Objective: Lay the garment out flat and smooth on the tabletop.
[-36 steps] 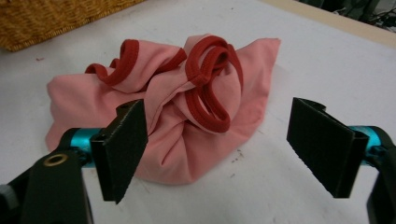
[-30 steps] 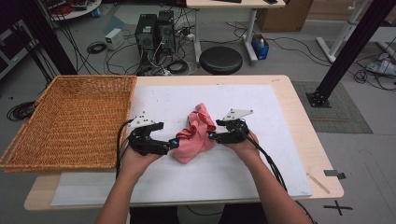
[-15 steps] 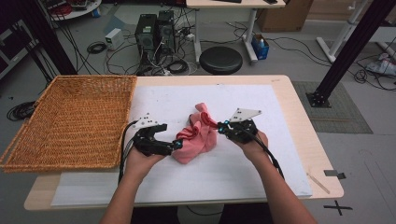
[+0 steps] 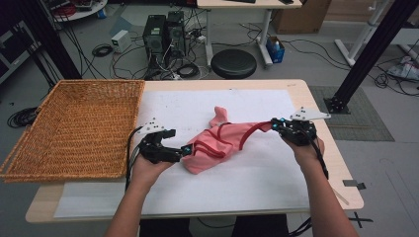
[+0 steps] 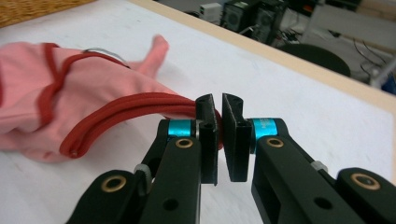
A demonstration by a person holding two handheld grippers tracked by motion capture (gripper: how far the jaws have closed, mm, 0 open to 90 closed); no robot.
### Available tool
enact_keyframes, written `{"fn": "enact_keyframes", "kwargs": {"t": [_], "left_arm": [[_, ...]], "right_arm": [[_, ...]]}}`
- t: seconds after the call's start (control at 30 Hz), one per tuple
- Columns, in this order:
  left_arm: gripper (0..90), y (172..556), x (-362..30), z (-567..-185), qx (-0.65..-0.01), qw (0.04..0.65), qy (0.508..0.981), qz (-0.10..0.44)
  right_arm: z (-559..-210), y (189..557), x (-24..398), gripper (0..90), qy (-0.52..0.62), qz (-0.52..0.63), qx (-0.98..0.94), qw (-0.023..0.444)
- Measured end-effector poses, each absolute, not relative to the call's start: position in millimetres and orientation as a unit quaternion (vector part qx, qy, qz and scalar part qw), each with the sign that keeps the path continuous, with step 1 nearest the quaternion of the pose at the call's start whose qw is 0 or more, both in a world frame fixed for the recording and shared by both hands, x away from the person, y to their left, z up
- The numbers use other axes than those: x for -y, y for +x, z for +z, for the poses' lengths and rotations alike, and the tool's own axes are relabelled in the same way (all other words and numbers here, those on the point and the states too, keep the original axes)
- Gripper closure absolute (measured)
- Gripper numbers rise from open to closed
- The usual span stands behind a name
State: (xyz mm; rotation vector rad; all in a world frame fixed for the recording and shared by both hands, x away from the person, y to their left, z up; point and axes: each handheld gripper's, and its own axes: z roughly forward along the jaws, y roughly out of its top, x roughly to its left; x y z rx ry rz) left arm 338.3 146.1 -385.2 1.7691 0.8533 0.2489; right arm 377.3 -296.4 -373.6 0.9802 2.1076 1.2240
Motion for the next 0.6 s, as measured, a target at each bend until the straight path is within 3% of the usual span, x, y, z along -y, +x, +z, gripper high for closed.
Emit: {"fn": "enact_keyframes", "kwargs": {"t": [0.13, 0.23, 0.27, 0.37, 0.6], "left_arm": [[7.0, 339, -145, -386, -0.361, 0.550, 0.746, 0.103], [7.0, 340, -142, -387, -0.362, 0.545, 0.749, 0.104], [7.0, 340, -142, -387, -0.362, 0.545, 0.749, 0.104], [7.0, 340, -142, -387, -0.361, 0.544, 0.750, 0.106], [7.0, 337, -143, -387, -0.362, 0.544, 0.749, 0.107]], "right_arm": [[-383, 376, 308, 85.4, 0.382, 0.446, -0.771, 0.247], [-394, 375, 308, 71.6, 0.391, 0.449, -0.771, 0.225], [-394, 375, 308, 71.6, 0.391, 0.449, -0.771, 0.225], [-392, 371, 300, 60.1, 0.382, 0.457, -0.772, 0.221], [-399, 367, 256, 49.9, 0.340, 0.447, -0.805, 0.193]]}}
